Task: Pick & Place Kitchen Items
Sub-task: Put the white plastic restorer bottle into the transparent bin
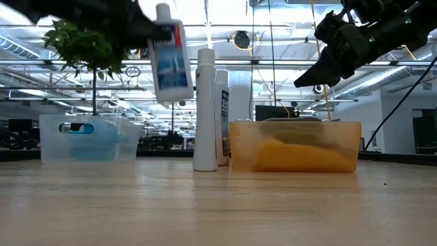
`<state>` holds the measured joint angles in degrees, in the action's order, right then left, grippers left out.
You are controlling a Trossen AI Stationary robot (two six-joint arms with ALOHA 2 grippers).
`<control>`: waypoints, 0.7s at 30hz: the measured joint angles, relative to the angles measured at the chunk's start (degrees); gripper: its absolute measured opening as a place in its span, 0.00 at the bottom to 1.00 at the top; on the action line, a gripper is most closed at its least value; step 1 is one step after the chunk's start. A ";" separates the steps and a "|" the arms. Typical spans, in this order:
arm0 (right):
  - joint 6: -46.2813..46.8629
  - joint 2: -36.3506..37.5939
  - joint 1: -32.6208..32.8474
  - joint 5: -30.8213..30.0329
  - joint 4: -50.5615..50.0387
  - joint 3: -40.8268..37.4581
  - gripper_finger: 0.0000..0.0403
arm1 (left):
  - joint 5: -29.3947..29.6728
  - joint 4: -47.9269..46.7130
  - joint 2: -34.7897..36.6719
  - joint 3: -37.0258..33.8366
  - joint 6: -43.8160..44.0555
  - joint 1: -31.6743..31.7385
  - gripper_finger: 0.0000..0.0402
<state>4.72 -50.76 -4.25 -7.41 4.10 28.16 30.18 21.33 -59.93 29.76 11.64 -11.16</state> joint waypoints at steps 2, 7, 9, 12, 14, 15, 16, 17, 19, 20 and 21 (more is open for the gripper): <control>-0.03 0.00 0.00 0.03 0.76 0.00 0.00 | 1.01 -5.41 0.47 4.44 -0.88 0.00 0.19; -3.72 -0.01 -0.18 0.01 3.01 0.00 0.00 | 0.84 -16.43 -2.46 16.21 -3.70 2.10 0.19; -5.44 -0.01 -0.54 -0.01 4.66 0.00 0.00 | -0.51 -19.68 -4.01 20.25 -5.68 4.14 0.19; -7.19 -0.02 -1.11 -0.03 6.93 0.00 0.00 | -5.31 -21.29 -7.09 25.61 -7.34 8.31 0.19; -7.46 0.00 -1.57 -0.01 8.16 0.00 0.00 | -9.61 -22.71 -9.51 27.99 -7.92 11.25 0.19; -7.79 -0.02 -1.83 -0.02 8.63 0.00 0.00 | -12.04 -22.36 -10.97 29.14 -8.20 12.52 0.19; -8.45 -0.01 -2.10 -0.01 9.06 0.00 0.00 | -14.29 -22.06 -12.35 30.03 -8.67 13.69 0.19; -8.85 -0.01 -2.21 -0.02 9.56 0.00 0.00 | -15.59 -22.67 -13.87 30.94 -9.04 14.76 0.19; -8.96 -0.02 -2.66 -0.02 10.49 0.00 0.00 | -17.99 -22.55 -17.09 33.39 -9.68 16.30 0.19; -8.60 -0.02 -2.87 -0.01 11.33 0.00 0.00 | -19.02 -22.14 -18.59 34.50 -9.83 16.88 0.19; -7.84 -0.02 -2.89 -0.03 12.39 0.00 0.00 | -20.00 -22.39 -20.04 35.87 -10.02 17.32 0.19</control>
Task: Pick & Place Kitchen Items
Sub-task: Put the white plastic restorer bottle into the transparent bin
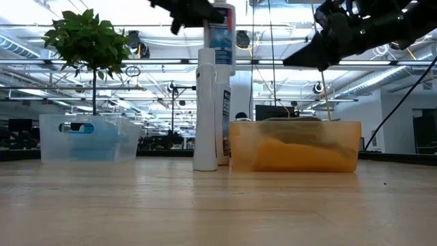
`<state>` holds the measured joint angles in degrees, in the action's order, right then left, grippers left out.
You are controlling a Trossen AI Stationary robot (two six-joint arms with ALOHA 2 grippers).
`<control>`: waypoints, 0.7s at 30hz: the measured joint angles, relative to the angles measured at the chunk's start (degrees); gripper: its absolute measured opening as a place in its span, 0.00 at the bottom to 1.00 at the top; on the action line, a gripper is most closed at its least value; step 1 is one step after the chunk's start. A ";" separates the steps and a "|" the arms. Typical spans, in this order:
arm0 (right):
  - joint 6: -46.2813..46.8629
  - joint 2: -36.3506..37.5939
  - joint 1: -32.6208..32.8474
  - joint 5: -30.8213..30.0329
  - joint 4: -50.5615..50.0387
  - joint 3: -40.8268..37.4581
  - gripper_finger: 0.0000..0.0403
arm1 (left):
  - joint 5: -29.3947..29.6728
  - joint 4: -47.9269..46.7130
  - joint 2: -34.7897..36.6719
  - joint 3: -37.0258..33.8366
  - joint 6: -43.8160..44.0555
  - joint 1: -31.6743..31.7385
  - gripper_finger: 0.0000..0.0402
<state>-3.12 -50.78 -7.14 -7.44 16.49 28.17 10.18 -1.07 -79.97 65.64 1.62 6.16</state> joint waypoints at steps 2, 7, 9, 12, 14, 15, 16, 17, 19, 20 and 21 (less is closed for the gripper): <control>0.77 0.02 -0.02 0.01 0.60 0.33 0.03 | -2.47 -0.01 -2.81 2.99 -0.36 0.48 0.19; 0.80 0.02 1.53 2.07 0.84 2.11 0.20 | -5.04 -0.50 -8.84 9.02 -3.88 -0.01 0.19; 0.90 0.00 2.69 1.79 0.78 3.17 0.30 | -5.20 -0.33 -11.00 10.63 -5.27 -0.16 0.19; 0.81 0.02 4.01 1.31 0.83 5.65 0.45 | -5.21 -0.84 -13.60 11.44 -6.63 -0.12 0.19; 0.28 0.01 4.31 1.40 -0.37 8.02 0.54 | -5.21 -0.49 -15.07 11.68 -7.23 0.11 0.19; -0.36 -0.08 4.28 1.40 -1.88 9.69 0.58 | -5.25 -0.81 -15.51 11.68 -7.31 0.27 0.19; -0.94 -0.34 4.25 1.33 -3.41 11.43 0.61 | -5.27 -0.74 -15.89 11.68 -7.33 0.39 0.19; -1.10 -0.83 4.10 1.27 -4.85 13.09 0.64 | -5.26 -0.41 -16.23 11.71 -7.36 0.60 0.19; -1.75 -2.57 3.43 1.49 -6.83 16.04 0.68 | -5.26 -0.83 -16.45 11.73 -7.29 1.14 0.19; -2.26 -3.64 3.06 1.49 -7.37 17.23 0.69 | -5.26 -0.85 -16.47 11.73 -7.32 1.41 0.19; -2.68 -4.97 2.78 1.51 -8.28 18.40 0.70 | -5.26 -0.53 -16.49 11.73 -7.36 1.67 0.19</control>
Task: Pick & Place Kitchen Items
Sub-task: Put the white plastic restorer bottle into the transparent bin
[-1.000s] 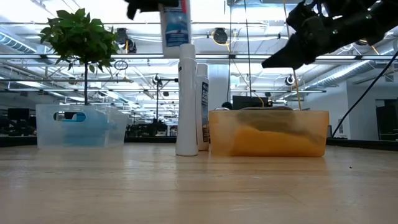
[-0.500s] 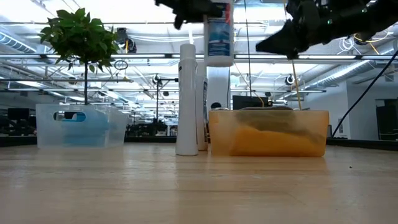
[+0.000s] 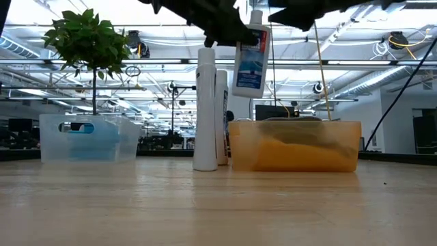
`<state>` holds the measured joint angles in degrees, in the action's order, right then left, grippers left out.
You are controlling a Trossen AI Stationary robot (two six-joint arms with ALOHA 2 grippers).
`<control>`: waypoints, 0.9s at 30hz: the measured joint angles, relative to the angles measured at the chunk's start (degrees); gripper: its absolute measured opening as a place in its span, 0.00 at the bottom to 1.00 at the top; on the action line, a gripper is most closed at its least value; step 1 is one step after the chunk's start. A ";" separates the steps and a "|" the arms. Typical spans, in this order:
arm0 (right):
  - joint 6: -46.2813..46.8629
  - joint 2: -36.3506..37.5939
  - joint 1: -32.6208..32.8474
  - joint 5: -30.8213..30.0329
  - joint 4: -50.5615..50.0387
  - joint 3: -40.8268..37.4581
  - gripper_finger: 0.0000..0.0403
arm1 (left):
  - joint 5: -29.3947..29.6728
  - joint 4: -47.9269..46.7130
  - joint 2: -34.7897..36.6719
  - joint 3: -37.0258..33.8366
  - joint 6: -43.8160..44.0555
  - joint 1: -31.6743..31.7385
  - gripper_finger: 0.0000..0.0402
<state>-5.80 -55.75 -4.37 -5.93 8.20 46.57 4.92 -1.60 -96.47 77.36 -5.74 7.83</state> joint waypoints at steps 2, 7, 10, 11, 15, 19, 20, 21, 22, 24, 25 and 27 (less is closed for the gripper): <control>-1.22 -2.75 -1.06 -0.02 -0.28 1.73 0.70 | -0.56 0.10 0.09 0.00 0.00 0.58 0.19; -3.67 -7.80 -4.71 0.02 3.23 3.08 0.67 | -3.36 0.02 0.09 0.00 0.00 1.79 0.19; -3.90 -8.60 -6.34 0.04 5.49 3.10 0.64 | -3.60 -0.15 0.11 0.00 0.07 2.22 0.19; -3.90 -8.58 -6.76 0.06 5.25 3.10 0.63 | -3.58 -0.34 0.09 0.00 0.06 2.26 0.19; -3.58 -8.37 -7.23 0.23 5.21 3.10 0.57 | -3.49 -0.26 0.09 0.00 -0.10 2.33 0.19; -1.52 -8.30 -7.19 3.39 6.21 3.10 0.50 | -3.60 -0.40 0.09 0.00 -0.17 2.27 0.19; -0.93 -8.52 -7.19 4.55 6.93 3.10 0.48 | -3.64 -0.40 0.09 0.00 -0.15 2.26 0.19; -0.59 -8.92 -7.19 4.80 7.94 3.10 0.46 | -3.64 -0.40 0.09 0.00 -0.17 2.26 0.19; -0.34 -9.27 -7.19 4.81 8.39 3.10 0.45 | -3.62 -0.37 0.09 0.00 -0.19 2.28 0.19; -0.45 -10.04 -7.19 4.77 8.28 3.10 0.42 | -3.62 -0.39 0.09 0.00 -0.15 2.28 0.19; -0.91 -10.48 -7.19 4.72 8.33 3.10 0.40 | -3.60 -0.48 0.09 0.00 -0.04 2.28 0.19; -1.10 -10.79 -7.21 4.68 8.30 3.10 0.36 | -3.60 -0.85 0.09 -0.02 0.23 2.25 0.19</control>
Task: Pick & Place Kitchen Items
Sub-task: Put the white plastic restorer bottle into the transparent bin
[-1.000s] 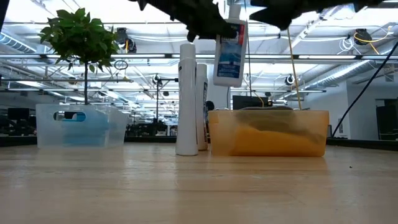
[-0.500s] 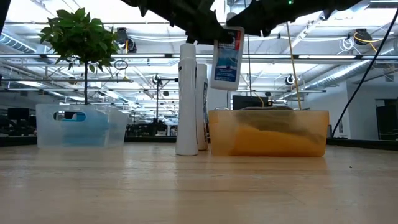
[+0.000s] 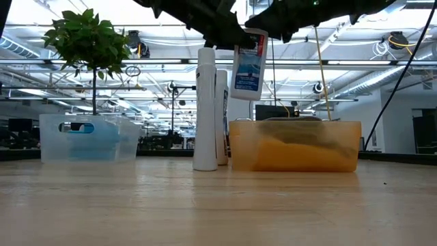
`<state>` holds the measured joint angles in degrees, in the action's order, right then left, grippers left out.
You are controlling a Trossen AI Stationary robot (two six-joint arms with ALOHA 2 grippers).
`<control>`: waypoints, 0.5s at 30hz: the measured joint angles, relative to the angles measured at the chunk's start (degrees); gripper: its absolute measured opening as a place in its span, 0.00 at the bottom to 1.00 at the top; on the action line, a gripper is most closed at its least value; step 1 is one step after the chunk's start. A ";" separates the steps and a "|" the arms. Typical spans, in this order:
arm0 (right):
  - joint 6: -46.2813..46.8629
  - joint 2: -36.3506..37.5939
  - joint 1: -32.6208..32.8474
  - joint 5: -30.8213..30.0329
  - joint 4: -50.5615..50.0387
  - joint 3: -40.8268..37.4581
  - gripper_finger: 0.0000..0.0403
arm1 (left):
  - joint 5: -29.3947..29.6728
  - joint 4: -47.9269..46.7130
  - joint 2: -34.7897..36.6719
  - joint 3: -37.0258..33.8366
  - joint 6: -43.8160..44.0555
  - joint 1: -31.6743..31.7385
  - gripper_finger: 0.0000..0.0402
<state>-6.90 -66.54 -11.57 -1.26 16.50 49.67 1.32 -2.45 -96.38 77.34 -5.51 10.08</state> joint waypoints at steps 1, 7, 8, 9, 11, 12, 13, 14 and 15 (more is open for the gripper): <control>-0.06 0.00 0.00 0.00 0.00 0.00 0.34 | -0.02 -0.01 0.00 0.00 0.02 -0.06 0.19; -0.87 0.44 -0.01 1.33 0.01 0.00 0.21 | 0.04 -0.15 0.02 0.00 -0.09 -0.10 0.20; -0.94 0.44 -0.02 1.59 0.25 0.00 0.21 | 0.12 -0.16 0.07 0.00 -0.02 -0.13 0.22; -1.12 0.44 -0.02 1.84 0.39 0.00 0.21 | 0.13 -0.16 0.09 0.00 -0.01 -0.15 0.25; -1.34 0.44 -0.02 2.37 0.65 0.00 0.21 | 0.28 -0.18 0.09 0.00 0.07 -0.47 0.31; -1.59 0.44 -0.02 2.51 0.75 -0.02 0.21 | 0.31 -0.18 0.09 0.00 0.08 -0.53 0.35; -1.79 0.44 0.00 2.63 0.84 -0.02 0.21 | 0.28 -0.16 0.09 0.00 0.03 -0.64 0.39; -1.97 0.44 -0.07 2.74 0.84 -0.02 0.21 | 0.30 -0.14 0.11 0.00 -0.01 -0.84 0.43; -2.19 0.46 -0.36 2.96 0.91 -0.02 0.21 | 0.28 0.11 0.11 0.00 -0.07 -0.92 0.46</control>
<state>-9.09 -66.09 -11.93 1.70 17.41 49.65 1.61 -2.34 -96.27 77.34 -5.58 9.15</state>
